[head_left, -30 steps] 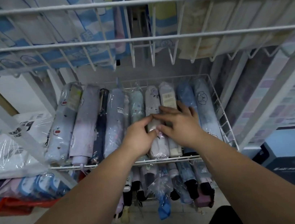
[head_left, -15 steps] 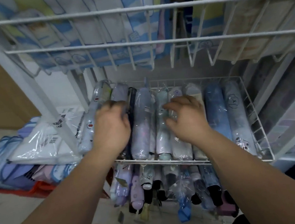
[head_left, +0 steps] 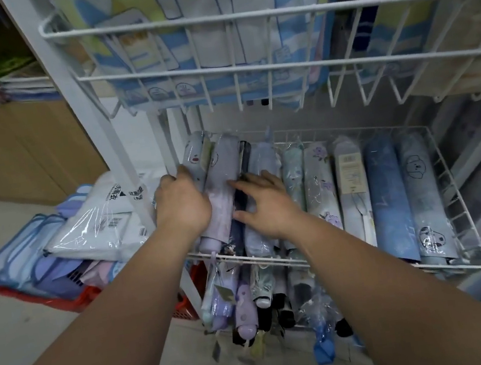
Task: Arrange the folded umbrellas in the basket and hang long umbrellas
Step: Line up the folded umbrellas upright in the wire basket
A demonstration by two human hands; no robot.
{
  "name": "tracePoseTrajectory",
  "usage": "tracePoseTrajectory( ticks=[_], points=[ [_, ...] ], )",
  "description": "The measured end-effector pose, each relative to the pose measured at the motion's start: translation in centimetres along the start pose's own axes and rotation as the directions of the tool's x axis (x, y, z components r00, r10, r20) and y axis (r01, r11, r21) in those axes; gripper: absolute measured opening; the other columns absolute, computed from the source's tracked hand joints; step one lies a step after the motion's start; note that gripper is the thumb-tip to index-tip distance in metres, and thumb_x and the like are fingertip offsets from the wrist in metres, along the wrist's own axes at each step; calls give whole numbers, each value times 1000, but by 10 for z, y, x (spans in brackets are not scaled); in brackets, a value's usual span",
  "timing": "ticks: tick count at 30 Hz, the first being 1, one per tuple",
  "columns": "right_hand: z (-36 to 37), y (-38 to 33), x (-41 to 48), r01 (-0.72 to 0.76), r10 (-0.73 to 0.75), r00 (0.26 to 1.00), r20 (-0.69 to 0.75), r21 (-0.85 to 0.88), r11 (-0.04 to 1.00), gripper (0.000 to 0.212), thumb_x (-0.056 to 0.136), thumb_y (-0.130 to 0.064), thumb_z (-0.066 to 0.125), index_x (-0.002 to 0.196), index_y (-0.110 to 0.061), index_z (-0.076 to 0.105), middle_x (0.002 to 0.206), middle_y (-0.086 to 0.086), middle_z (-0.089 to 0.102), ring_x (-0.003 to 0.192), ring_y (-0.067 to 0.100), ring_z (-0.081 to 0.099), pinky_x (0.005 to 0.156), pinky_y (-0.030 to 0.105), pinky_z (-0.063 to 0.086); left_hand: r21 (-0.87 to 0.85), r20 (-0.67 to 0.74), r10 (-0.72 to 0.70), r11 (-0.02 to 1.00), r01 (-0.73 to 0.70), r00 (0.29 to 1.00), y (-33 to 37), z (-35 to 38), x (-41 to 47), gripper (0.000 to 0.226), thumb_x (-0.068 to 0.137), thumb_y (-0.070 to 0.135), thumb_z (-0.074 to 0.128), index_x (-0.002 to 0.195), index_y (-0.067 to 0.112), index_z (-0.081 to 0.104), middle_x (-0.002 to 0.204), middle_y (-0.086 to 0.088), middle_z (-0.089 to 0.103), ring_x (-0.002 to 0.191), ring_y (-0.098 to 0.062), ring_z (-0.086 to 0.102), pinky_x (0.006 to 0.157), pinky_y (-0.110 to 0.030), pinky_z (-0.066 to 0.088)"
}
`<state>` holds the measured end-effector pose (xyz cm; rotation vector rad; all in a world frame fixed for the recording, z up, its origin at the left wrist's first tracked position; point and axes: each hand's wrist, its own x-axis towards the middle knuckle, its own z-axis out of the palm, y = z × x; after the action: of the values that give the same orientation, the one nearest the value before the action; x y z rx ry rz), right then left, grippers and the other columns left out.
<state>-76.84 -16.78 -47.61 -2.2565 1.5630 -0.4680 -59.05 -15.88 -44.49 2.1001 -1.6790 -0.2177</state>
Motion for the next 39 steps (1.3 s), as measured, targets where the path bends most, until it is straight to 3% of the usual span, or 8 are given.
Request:
tracePoseTrajectory(
  ticks=[5, 9, 12, 15, 18, 21, 27, 39],
  points=[
    [-4, 6, -1, -18, 19, 1000, -10, 129, 992, 60, 97, -44, 56, 153, -37, 35, 162, -3, 30, 153, 29, 13, 124, 39, 11, -43, -95, 89, 995, -94, 991, 5, -7, -15, 54, 90, 16, 59, 142, 9, 45, 119, -24, 54, 113, -48, 51, 93, -50, 46],
    [-14, 12, -9, 39, 27, 969, -245, 262, 964, 47, 97, -33, 58, 143, -26, 52, 146, 2, 54, 141, 29, 38, 117, 36, 29, -94, -203, 233, 962, -256, 951, 22, -13, -33, 61, 90, 13, 62, 148, 11, 44, 128, -21, 54, 118, -43, 51, 100, -46, 44],
    [-31, 31, -24, -39, 114, 908, -403, 190, 981, 40, 92, -26, 59, 132, -25, 64, 133, 3, 63, 130, 28, 47, 105, 33, 37, -258, -161, 245, 925, -280, 956, 50, -15, -41, 63, 92, 14, 63, 151, 19, 43, 132, -19, 54, 122, -36, 52, 100, -31, 39],
    [-46, 57, -40, -225, 205, 863, -462, 13, 974, 37, 90, -34, 59, 127, -30, 66, 136, -2, 61, 138, 31, 40, 110, 42, 32, -413, -48, 235, 880, -234, 971, 78, 4, -43, 60, 93, 17, 61, 149, 31, 46, 136, -12, 56, 119, -28, 59, 93, -20, 38],
    [-53, 77, -55, -392, 346, 878, -330, -81, 916, 46, 89, -48, 60, 134, -43, 55, 156, -10, 38, 150, 32, 15, 118, 53, 15, -451, 72, 264, 869, -205, 962, 98, 36, -51, 61, 90, 21, 57, 148, 37, 46, 133, -11, 60, 106, -31, 67, 93, -31, 53],
    [-50, 92, -66, -395, 354, 904, -242, -151, 906, 54, 89, -59, 55, 141, -52, 43, 162, -12, 23, 152, 33, 2, 118, 62, 5, -406, 154, 260, 896, -179, 953, 113, 63, -61, 60, 94, 22, 56, 150, 35, 44, 136, -16, 53, 116, -35, 60, 101, -35, 50],
    [-46, 105, -74, -323, 302, 921, -245, -53, 945, 53, 96, -53, 48, 147, -50, 36, 165, -13, 18, 154, 29, -2, 121, 56, 0, -273, 216, 307, 930, -244, 927, 128, 84, -58, 59, 99, 26, 51, 156, 24, 33, 144, -24, 39, 128, -41, 50, 107, -41, 44],
    [-47, 102, -76, -300, 281, 949, -141, -141, 944, 62, 89, -68, 48, 147, -58, 28, 167, -14, 5, 153, 26, -15, 119, 57, -10, 212, 240, 360, 887, -411, 902, 122, 92, -58, 66, 100, 31, 45, 158, 14, 20, 141, -20, 43, 129, -41, 37, 104, -47, 40]
  ],
)
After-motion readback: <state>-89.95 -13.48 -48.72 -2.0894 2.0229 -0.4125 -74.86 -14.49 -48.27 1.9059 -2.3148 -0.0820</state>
